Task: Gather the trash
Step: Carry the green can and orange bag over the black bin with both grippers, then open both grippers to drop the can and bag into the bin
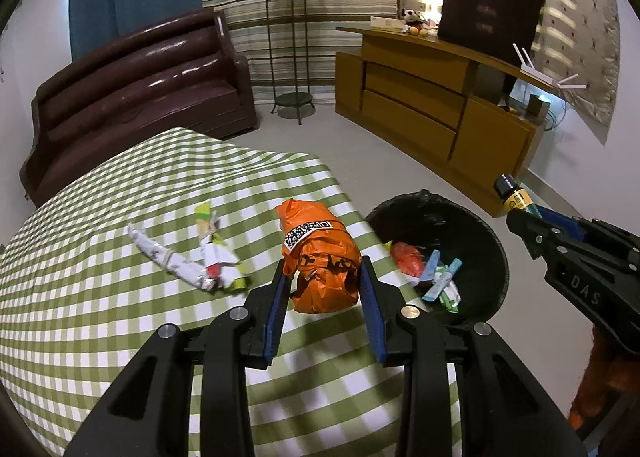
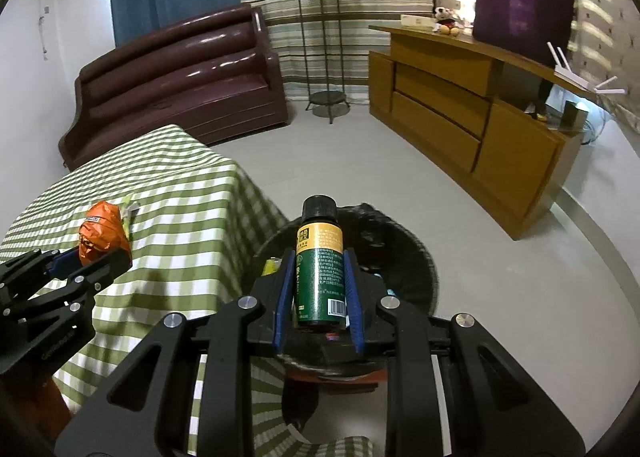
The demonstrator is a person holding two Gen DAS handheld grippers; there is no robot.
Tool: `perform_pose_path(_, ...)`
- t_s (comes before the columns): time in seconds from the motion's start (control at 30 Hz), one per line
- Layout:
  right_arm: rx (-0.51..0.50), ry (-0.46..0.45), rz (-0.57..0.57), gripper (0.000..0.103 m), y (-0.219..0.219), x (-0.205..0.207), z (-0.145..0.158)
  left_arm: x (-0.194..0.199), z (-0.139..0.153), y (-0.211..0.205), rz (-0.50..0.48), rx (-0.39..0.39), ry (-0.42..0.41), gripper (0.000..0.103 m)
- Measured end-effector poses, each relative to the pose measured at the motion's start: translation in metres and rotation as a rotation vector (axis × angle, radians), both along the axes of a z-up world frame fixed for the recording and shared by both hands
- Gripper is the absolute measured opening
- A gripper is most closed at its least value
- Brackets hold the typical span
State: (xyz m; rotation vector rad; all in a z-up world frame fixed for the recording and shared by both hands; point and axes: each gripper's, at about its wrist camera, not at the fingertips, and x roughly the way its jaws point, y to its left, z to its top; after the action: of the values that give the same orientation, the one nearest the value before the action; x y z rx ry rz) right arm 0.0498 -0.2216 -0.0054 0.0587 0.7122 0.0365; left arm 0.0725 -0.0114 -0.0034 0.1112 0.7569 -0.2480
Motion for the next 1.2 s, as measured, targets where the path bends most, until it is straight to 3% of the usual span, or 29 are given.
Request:
perform_pose_path(0.43,0.001,-0.002,-0.056,0.023,-0.028,0.002,-0.002,0.015,-0.004,-0.045,-0.069,0.022,-0.022,0.035)
perform_pose_path(1.0,0.011,0.015,-0.074,0.023,-0.036,0.032,-0.018,0.052,-0.019,-0.073,-0.093,0.045,-0.011,0.035)
perform_pose_path(1.2,0.017,0.02,-0.078,0.024,-0.041,0.043,-0.024,0.062,-0.025,-0.084,-0.096,0.063,-0.006,0.042)
